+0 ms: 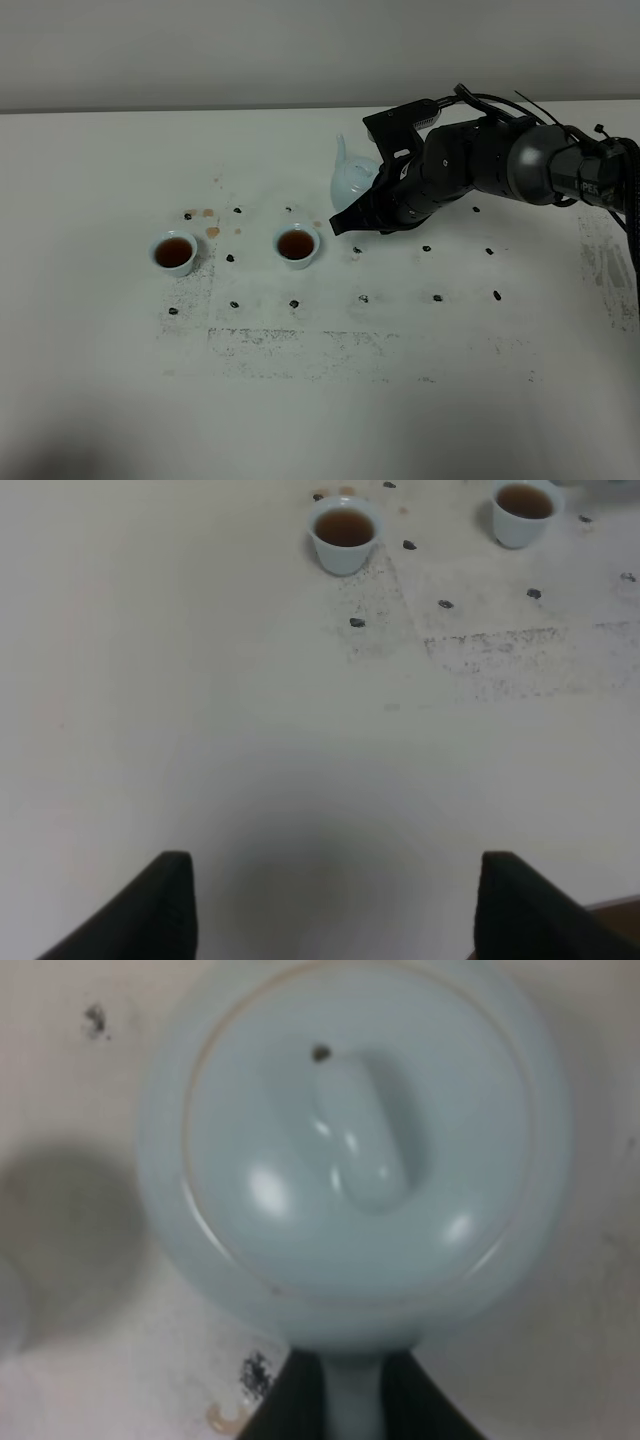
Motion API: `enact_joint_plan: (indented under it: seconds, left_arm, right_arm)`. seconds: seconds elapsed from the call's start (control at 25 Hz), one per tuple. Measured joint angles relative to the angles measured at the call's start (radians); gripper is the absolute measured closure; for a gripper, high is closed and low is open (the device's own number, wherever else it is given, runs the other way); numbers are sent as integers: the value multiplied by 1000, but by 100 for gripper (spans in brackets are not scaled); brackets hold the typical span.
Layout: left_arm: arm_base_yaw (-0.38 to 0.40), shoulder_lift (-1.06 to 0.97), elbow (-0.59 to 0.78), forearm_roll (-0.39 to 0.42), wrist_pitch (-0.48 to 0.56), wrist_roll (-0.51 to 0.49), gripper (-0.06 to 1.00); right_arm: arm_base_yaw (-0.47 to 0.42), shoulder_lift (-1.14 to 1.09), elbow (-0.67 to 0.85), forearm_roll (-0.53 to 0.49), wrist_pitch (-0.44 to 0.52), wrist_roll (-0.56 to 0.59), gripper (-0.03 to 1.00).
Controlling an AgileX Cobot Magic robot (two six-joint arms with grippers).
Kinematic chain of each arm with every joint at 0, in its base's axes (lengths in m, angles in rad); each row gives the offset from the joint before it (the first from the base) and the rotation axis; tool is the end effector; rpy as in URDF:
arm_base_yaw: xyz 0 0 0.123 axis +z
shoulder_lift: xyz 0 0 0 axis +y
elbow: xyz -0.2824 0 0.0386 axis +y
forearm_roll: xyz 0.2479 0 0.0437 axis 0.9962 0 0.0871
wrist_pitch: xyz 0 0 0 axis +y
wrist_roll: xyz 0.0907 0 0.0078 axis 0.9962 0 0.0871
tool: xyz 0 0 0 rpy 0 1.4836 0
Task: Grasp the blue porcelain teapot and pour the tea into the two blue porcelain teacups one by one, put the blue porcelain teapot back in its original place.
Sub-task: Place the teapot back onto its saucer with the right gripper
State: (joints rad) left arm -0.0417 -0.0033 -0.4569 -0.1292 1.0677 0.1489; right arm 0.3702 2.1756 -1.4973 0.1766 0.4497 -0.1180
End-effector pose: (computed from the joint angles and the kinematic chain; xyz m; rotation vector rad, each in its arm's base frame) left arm -0.0017 -0.0102 0.2651 0.2019 2.0754 -0.0909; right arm 0.4254 0.1726 0.1337 -0.4563 2.5816 0.2452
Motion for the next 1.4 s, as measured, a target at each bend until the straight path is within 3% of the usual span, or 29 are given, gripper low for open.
enact_joint_plan:
  seconds: [1.4]
  left_arm:
    - [0,0,0,0,0,0,34]
  right_arm:
    - [0,19,-5,-20,-10,0,89]
